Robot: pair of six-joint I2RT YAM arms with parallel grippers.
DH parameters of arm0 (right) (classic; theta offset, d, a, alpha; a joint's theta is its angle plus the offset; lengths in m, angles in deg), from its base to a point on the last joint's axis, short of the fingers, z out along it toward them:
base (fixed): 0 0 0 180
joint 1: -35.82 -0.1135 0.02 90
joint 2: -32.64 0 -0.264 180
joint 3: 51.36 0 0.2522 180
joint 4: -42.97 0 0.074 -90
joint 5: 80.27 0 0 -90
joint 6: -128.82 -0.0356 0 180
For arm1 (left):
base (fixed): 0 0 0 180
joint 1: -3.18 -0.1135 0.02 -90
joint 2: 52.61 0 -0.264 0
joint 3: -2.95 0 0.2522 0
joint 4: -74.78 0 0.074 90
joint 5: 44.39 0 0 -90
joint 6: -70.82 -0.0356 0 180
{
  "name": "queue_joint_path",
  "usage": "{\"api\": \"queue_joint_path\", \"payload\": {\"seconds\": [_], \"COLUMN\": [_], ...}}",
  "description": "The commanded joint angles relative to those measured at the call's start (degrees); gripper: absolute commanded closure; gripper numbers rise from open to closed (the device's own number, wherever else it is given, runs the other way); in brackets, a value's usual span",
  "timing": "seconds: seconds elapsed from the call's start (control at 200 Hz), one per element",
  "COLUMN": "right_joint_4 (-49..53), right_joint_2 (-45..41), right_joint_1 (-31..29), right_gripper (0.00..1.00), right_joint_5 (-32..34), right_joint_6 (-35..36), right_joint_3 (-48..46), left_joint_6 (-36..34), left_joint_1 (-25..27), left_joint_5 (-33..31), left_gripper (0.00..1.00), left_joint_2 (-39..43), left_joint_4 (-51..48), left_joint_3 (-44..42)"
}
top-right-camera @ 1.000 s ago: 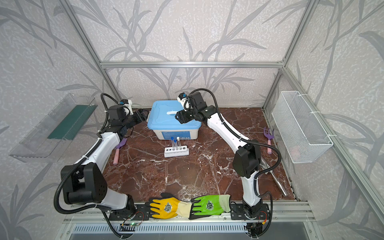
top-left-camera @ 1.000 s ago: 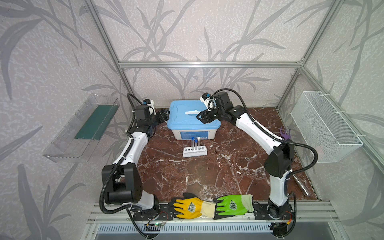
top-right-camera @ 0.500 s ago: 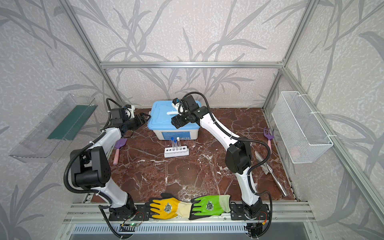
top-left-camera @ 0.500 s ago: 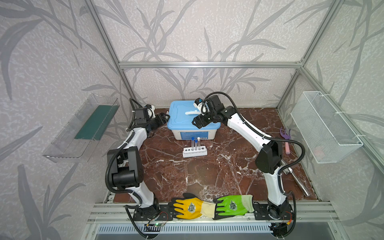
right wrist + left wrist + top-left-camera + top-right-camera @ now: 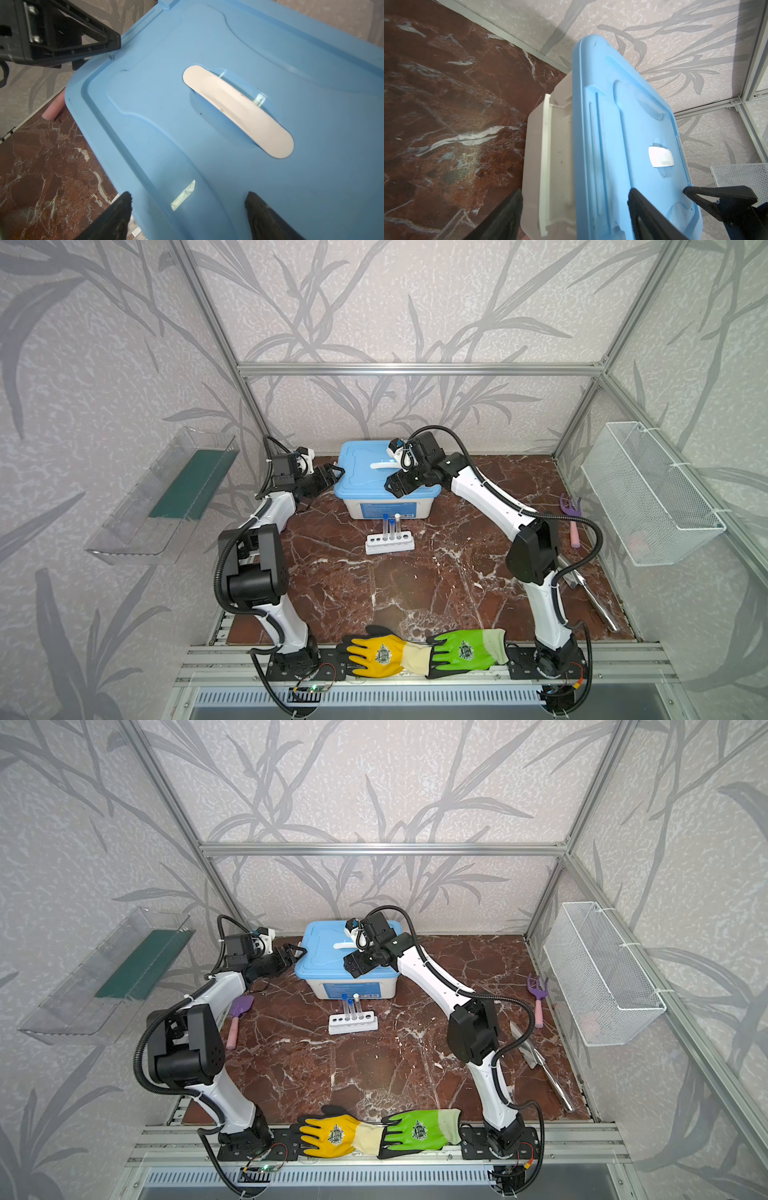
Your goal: Organize the chemistry lab equipment
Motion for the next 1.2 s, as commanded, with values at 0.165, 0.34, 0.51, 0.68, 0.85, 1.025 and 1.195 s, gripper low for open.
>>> {"api": "queue_joint_path", "payload": {"seconds": [0.165,0.34,0.51,0.68,0.85,1.025,1.195], "right_joint_4": [0.6,0.5,0.5,0.6,0.2,-0.6,-1.0], "right_joint_2": [0.2,0.5,1.1,1.3,1.5,1.9,2.2], "right_joint_1": [-0.3,-0.3,-0.3,-0.3,-0.4,-0.3,-0.3], "right_gripper": [0.14,0.15,0.16,0.16,0.16,0.17,0.18], "right_joint_5": [0.4,0.3,0.0,0.3,0.4,0.3,0.2], "right_joint_6": [-0.2,-0.4,-0.6,-0.6,-0.9,-1.4,-1.8], "right_joint_3": [0.5,0.7,0.9,0.8,0.2,-0.4,-0.9], "left_joint_6": [2.6,2.7,2.6,2.7,1.4,-2.7,-5.9], "left_joint_1": [-0.1,0.0,0.0,0.1,0.2,0.5,1.5], "left_joint_5": [4.0,5.3,6.0,6.4,6.2,4.8,2.9], "left_gripper": [0.22,0.24,0.29,0.33,0.37,0.39,0.42], "left_joint_2": [-2.6,-2.7,-2.9,-3.1,-2.5,-1.4,-1.1], "left_joint_4": [3.6,3.9,3.7,3.8,2.5,-2.7,-6.9], "left_joint_3": [2.7,2.8,3.0,3.2,3.3,5.0,6.4]}}
